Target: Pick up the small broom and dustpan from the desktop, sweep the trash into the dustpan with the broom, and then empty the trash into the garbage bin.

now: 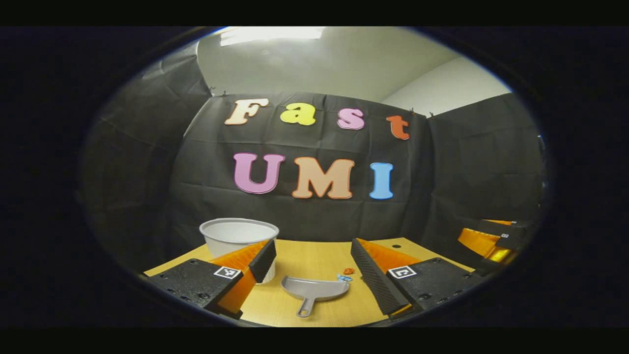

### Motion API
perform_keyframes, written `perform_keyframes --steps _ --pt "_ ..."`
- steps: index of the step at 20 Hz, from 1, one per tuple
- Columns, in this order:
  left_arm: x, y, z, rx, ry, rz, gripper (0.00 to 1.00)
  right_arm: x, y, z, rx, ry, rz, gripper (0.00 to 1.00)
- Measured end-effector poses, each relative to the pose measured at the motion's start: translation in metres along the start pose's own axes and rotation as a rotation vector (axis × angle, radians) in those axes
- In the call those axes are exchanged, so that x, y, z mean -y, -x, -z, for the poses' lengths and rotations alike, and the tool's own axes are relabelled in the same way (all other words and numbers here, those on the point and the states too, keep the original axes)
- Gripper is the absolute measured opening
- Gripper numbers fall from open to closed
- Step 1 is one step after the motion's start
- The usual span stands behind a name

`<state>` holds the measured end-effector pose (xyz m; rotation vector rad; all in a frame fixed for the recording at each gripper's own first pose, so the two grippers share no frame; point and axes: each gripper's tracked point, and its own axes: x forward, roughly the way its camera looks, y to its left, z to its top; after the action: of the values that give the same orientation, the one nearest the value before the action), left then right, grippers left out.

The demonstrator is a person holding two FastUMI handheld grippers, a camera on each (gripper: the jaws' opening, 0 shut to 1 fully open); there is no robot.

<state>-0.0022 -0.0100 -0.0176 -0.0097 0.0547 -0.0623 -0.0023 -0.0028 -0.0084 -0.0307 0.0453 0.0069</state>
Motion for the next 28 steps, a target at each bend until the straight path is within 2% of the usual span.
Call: perform_keyframes --steps 4,7,8,11,13,16,17,22,28 --pt "0.008 -0.009 0.017 -0.038 0.048 0.058 0.91 -0.017 -0.013 0.018 -0.038 0.014 -0.080 0.98" --pt "-0.007 -0.027 0.059 -0.156 0.056 0.025 0.92 -0.018 -0.034 0.059 -0.171 -0.001 -0.105 0.98" --pt "-0.007 -0.033 0.081 -0.224 0.066 0.034 0.93 -0.020 -0.043 0.079 -0.242 0.012 -0.120 0.98" --pt "-0.008 -0.027 0.165 -0.529 0.100 0.040 0.93 -0.020 -0.060 0.147 -0.486 0.098 -0.150 0.99" --pt "-0.015 -0.025 0.217 -0.724 0.052 0.020 0.94 -0.026 -0.067 0.181 -0.611 0.130 -0.179 0.99" --pt "-0.021 -0.021 0.263 -0.915 -0.017 0.013 0.95 -0.017 -0.078 0.224 -0.766 0.160 -0.173 0.99" --pt "-0.022 -0.017 0.276 -0.961 -0.027 0.017 0.95 -0.017 -0.078 0.233 -0.815 0.168 -0.171 0.96" --pt "-0.021 -0.018 0.287 -1.124 -0.038 0.043 0.95 -0.013 -0.088 0.267 -0.997 0.149 -0.160 0.98" --pt "-0.032 -0.011 0.300 -1.245 -0.111 0.010 0.95 -0.008 -0.098 0.293 -1.126 0.152 -0.147 0.96"
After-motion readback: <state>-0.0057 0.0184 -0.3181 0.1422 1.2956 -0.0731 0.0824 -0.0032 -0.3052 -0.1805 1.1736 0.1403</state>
